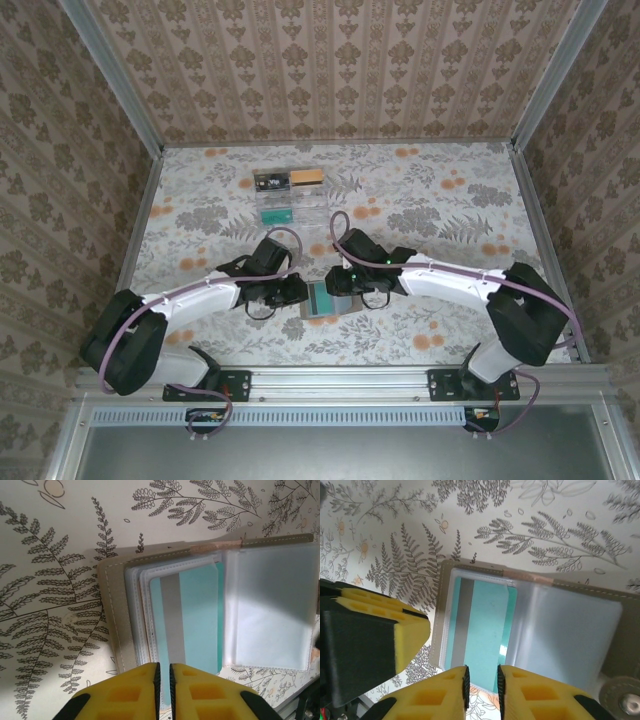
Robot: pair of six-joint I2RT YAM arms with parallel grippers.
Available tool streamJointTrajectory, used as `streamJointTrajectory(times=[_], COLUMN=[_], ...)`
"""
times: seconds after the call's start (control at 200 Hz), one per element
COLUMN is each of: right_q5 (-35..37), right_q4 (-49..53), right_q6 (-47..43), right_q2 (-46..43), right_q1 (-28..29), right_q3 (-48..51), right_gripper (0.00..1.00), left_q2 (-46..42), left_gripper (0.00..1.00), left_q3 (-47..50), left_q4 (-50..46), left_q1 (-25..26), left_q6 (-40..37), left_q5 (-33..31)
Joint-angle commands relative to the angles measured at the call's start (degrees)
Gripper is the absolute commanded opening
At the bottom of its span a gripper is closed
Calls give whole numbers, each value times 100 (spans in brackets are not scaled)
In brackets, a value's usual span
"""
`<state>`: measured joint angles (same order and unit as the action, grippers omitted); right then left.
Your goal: Take the credit cards out of the card holder
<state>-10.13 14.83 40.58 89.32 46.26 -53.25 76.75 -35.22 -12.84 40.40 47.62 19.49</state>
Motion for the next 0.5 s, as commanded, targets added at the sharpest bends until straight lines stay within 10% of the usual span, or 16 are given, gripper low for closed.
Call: streamJointTrajectory(times=[0.0,0.495], right_q5=[-673,-1150], right_q4=[-450,-846], right_q6=[217,412], right_q2=[208,748], right_q1=[-154,-355], right_q3=[173,415], right_gripper=[21,23], left_q2=[42,570], left_gripper=[13,9], left_q3=[60,-20], left_q4=[162,215], left_q1=[-24,38], left_q6=[22,20], left_q5=[6,91])
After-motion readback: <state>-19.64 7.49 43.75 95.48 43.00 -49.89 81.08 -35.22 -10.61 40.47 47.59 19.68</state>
